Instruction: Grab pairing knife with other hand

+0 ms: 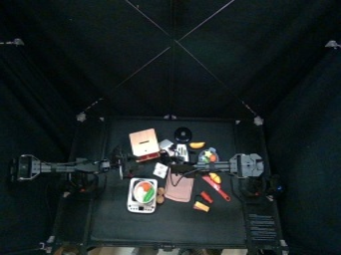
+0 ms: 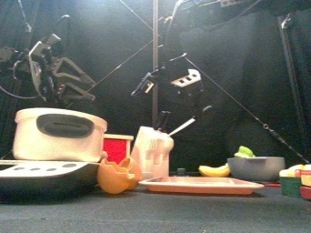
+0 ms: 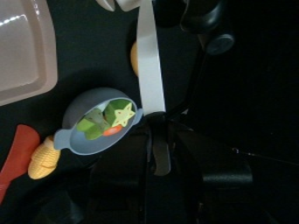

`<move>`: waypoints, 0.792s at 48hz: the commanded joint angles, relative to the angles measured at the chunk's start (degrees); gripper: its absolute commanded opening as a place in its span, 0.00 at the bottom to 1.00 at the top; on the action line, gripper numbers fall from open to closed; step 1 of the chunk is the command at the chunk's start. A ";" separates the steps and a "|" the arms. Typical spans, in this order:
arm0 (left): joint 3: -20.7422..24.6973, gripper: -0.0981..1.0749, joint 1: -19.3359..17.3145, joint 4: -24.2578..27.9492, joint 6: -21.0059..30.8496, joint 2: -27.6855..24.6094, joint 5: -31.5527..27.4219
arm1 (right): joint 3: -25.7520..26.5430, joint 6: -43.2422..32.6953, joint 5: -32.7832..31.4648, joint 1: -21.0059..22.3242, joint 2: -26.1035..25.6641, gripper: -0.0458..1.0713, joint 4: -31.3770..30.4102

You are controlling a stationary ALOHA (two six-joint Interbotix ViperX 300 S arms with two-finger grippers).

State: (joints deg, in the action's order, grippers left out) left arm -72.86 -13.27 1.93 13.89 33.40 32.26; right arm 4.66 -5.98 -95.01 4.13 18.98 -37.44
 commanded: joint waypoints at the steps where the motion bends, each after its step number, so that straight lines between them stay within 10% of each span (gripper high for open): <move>1: 0.62 0.83 0.00 0.09 -0.09 -0.09 0.35 | 0.26 -0.26 -0.44 0.00 -2.29 0.56 -0.09; 38: 5.10 0.83 4.57 0.00 0.44 -0.53 0.53 | -10.81 -19.51 0.97 -12.04 -19.07 0.56 -8.53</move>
State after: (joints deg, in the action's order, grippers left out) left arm -70.58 -10.02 2.29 14.15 33.31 32.26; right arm -6.42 -22.68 -95.01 -6.24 3.43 -43.68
